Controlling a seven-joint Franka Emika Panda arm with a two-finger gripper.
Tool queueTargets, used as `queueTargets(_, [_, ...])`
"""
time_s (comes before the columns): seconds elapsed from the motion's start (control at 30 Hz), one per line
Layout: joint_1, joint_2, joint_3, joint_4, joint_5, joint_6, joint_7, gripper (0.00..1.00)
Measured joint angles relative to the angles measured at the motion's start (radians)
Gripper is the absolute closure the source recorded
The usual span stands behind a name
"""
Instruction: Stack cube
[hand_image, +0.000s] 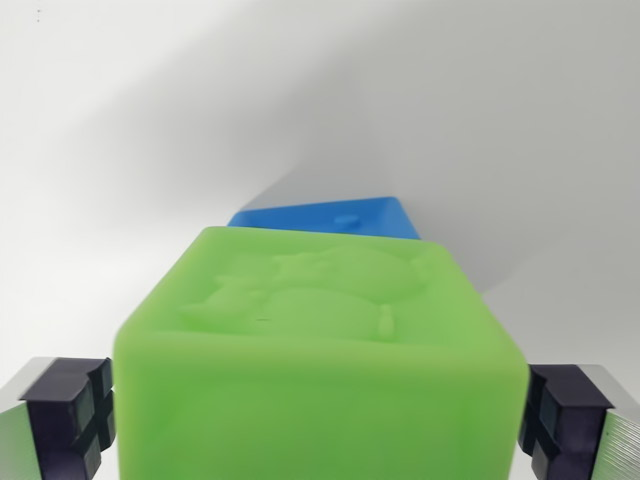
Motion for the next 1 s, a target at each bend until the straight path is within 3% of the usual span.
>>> queueTargets(0.43, [0.005, -0.025, -0.006, -0.003, -0.005, -0.018, 0.004, 0.0])
queueTargets(0.67, [0.012, -0.067, -0.016, -0.008, -0.02, -0.055, 0.014, 0.0])
queueTargets(1.0, [0.02, -0.149, -0.031, -0.012, -0.055, -0.13, 0.038, 0.0])
